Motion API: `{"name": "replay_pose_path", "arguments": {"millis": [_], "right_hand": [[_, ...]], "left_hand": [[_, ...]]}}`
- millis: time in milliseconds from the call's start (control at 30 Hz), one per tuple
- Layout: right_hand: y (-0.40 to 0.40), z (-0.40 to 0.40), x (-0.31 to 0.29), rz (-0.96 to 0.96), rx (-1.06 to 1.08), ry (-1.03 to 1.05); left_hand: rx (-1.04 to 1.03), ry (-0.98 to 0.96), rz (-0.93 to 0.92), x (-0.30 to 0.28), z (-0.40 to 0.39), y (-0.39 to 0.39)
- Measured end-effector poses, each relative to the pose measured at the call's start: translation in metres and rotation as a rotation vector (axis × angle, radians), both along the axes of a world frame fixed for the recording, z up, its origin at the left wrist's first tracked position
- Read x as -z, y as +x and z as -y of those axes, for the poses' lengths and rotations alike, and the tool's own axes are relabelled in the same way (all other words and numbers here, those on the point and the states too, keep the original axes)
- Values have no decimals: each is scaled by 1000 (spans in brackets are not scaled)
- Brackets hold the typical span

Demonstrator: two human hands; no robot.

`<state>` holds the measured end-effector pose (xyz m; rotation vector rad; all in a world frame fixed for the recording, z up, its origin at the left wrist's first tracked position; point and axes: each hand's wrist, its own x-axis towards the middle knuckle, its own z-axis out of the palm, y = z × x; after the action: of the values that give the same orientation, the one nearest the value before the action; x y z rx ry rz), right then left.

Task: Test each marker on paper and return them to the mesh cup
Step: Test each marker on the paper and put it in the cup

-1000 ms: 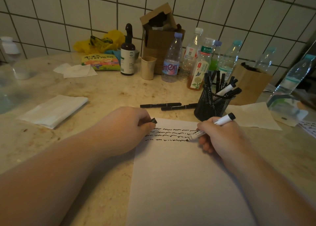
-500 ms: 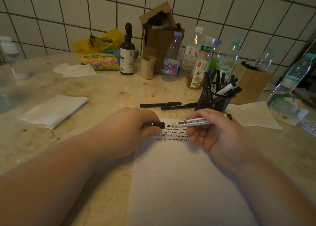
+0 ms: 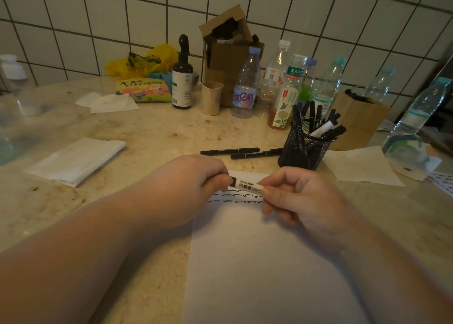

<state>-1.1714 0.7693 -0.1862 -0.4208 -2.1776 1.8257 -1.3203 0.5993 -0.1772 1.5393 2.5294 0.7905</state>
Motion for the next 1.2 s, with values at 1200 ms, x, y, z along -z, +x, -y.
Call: {"name": "replay_pose_path", "arguments": {"millis": [1200], "right_hand": [[-17, -42, -93, 118, 780, 749]], "left_hand": [[-90, -45, 117, 8, 4, -2]]}}
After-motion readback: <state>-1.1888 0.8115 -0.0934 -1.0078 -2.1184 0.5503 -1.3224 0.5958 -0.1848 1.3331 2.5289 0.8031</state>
